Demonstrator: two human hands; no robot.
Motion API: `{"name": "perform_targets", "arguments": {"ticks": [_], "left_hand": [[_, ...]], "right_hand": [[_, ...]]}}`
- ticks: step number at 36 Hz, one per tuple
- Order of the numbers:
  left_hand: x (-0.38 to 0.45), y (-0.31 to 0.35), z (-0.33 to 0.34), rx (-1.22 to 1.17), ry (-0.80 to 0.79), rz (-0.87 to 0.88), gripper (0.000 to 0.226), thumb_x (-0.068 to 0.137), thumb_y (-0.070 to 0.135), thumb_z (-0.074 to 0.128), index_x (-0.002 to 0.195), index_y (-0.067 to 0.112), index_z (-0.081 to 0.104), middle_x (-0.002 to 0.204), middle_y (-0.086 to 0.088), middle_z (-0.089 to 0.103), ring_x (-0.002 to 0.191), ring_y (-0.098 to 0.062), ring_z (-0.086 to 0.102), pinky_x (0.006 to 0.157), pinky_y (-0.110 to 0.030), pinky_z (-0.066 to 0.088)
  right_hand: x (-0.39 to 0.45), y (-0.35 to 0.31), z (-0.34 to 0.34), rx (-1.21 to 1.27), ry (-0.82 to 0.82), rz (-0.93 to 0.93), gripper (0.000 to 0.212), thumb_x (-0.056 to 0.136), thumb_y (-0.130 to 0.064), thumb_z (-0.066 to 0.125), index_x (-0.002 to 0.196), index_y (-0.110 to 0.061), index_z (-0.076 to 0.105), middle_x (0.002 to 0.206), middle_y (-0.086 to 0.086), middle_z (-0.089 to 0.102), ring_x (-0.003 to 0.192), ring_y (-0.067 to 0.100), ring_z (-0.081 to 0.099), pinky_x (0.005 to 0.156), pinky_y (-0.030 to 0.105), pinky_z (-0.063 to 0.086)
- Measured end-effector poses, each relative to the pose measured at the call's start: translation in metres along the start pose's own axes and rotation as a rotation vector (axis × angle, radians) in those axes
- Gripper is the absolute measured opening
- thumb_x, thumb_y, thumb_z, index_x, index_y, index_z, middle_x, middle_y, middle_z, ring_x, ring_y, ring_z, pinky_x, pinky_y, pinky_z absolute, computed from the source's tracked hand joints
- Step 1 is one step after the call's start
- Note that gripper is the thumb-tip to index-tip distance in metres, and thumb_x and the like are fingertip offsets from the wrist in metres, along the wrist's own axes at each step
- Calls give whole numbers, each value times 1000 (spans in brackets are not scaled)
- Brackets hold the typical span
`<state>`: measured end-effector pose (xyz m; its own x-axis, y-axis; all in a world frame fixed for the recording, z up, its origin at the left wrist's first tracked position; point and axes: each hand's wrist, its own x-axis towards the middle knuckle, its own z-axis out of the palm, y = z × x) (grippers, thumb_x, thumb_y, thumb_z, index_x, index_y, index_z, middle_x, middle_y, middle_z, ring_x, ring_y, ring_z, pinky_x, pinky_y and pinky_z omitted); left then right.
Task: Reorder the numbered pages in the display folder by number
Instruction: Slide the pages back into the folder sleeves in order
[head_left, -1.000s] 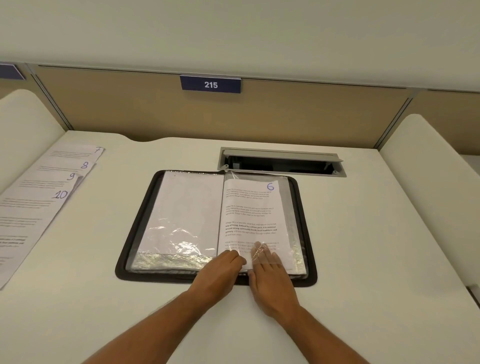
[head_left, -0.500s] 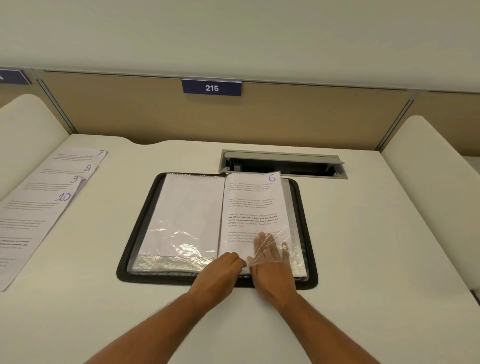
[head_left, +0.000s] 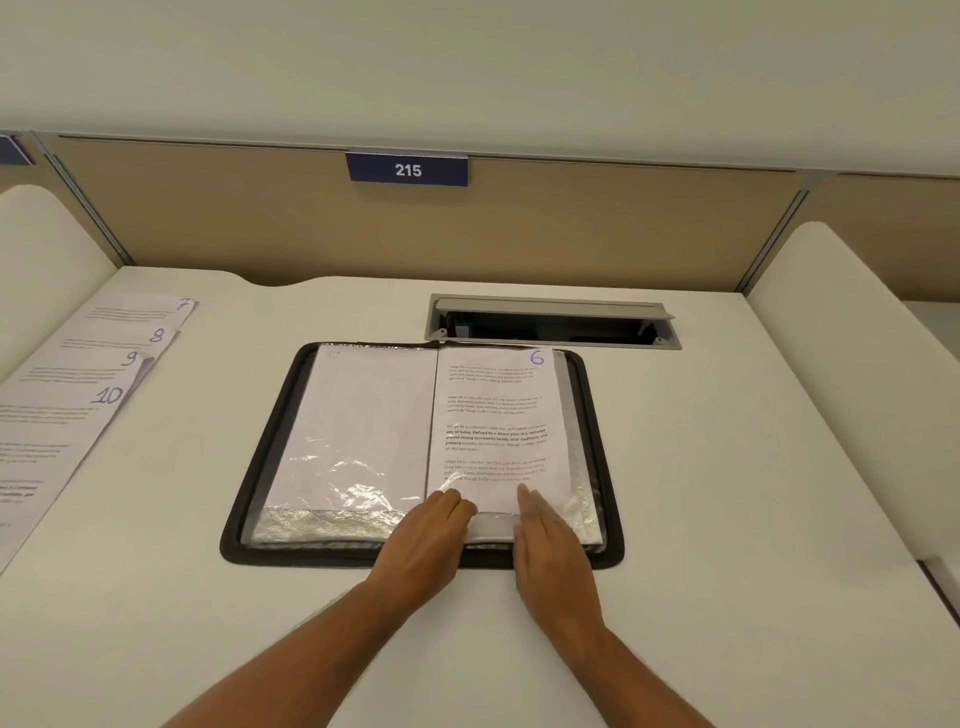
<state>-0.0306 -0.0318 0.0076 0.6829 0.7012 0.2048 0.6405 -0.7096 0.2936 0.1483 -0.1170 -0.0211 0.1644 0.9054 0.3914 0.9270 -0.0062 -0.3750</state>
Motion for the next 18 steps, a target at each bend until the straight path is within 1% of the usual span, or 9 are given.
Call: {"name": "perform_targets", "arguments": {"ticks": [2,3,5,9,11,13,15,17,18], "left_hand": [[1,1,-1,12,15,-1,41,72,3,81,107,16,65,93,1,62,76,-16,59,62,-27,51],[2,1,-1,15,22,2,42,71,2,81,107,15,65,92,1,62,76,-17,59,61,-27,51],[3,3,-1,16,34,5,44,68,-1,79,107,14,65,91,0,62,75,-18,58,59,-27,50],[3,3,2,47,37,2,48,65,-7,74,108,14,66,91,1,60,75,-18,57,59,-27,49],[2,2,3,52,31,-1,48,65,-8,72,107,14,66,90,1,60,74,-18,56,59,-27,49],[1,0,3,47,17,-1,42,68,-5,71,105,14,67,89,2,60,73,-17,55,57,-27,47],[-1,-2,2,42,0,3,30,74,2,70,100,16,67,89,3,59,72,-16,54,57,-28,47],[-4,-4,2,29,-6,25,14,80,9,67,91,18,65,85,4,55,71,-16,50,56,-30,46],[-6,-4,2,11,-6,35,8,84,13,64,89,19,63,84,5,54,71,-14,48,57,-29,45]], "right_hand": [[-3,-1,-4,60,56,66,41,92,-10,74,131,-4,64,114,11,71,105,24,71,90,36,61],[-3,-3,-7,96,75,110,39,89,-11,77,126,-6,64,108,9,71,98,22,71,83,36,64],[3,-10,-15,160,96,234,36,87,-14,79,119,-10,60,107,6,69,95,22,71,75,36,64],[20,-11,-27,204,138,499,44,88,-15,79,118,-17,47,115,5,60,101,23,67,74,37,64],[26,-7,-31,204,175,580,46,90,-18,77,121,-19,43,119,3,52,100,24,65,74,38,63],[29,0,-32,217,201,635,43,92,-20,74,123,-18,44,119,0,46,96,24,63,73,40,62],[30,4,-33,323,202,715,38,96,-22,70,125,-20,46,119,-2,49,97,22,63,78,40,61],[32,4,-34,483,166,817,35,100,-26,63,131,-22,46,117,-2,58,104,22,64,87,40,60],[33,2,-35,556,149,855,33,102,-27,60,133,-23,47,116,-2,62,105,22,64,88,38,58]]}}
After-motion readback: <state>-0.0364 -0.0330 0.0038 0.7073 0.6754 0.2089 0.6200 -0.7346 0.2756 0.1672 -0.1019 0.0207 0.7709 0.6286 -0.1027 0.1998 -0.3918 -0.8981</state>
